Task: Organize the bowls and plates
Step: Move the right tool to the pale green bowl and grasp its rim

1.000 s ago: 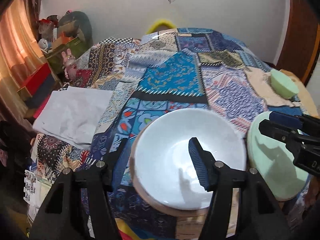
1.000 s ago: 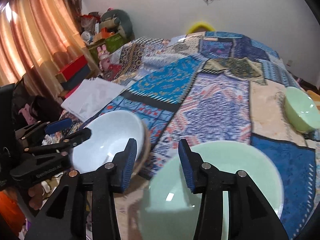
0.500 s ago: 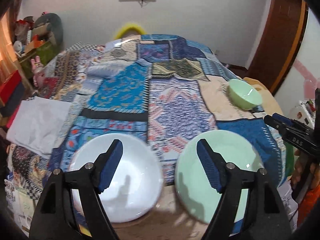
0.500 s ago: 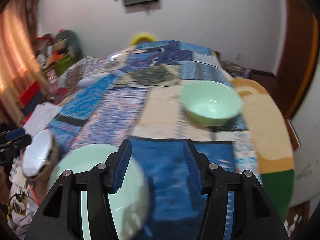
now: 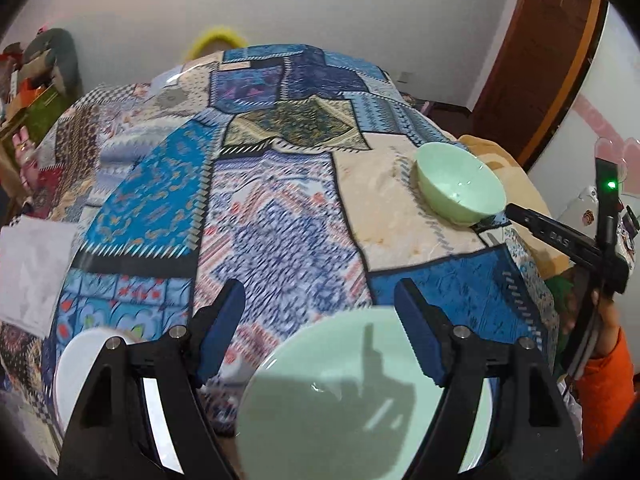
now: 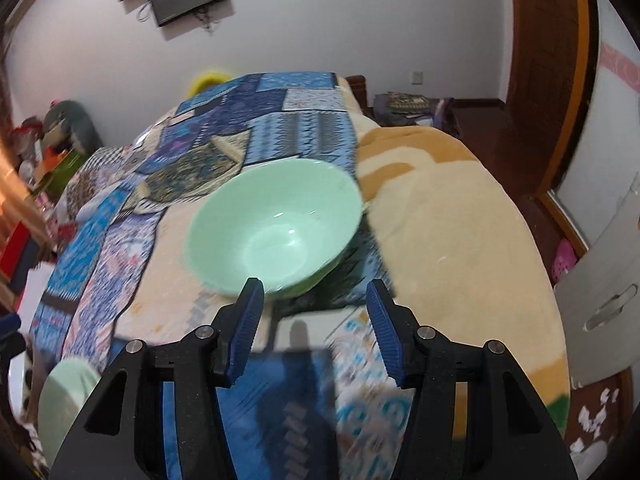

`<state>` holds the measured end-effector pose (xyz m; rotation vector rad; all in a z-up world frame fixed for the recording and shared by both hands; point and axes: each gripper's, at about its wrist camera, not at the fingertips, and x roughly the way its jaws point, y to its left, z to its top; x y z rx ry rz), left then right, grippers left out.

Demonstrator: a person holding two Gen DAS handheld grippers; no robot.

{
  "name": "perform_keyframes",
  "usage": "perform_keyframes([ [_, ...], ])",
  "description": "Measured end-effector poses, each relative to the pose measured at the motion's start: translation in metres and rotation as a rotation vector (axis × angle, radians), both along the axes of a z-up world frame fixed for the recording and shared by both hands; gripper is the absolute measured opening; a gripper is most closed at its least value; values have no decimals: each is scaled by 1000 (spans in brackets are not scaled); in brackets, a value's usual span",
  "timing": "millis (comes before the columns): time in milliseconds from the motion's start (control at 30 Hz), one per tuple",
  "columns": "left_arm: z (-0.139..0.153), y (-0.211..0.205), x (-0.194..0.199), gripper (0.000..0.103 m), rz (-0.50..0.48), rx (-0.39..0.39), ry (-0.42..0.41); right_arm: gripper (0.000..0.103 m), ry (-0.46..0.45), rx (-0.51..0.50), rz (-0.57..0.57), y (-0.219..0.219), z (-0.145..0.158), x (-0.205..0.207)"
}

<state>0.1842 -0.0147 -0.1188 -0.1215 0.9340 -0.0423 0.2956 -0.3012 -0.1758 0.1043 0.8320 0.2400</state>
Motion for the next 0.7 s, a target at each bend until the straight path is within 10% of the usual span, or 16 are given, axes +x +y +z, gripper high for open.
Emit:
perform_keyframes([
  [700, -34, -58, 93, 77, -75, -30, 116, 26, 98, -5, 161, 13, -25, 57],
])
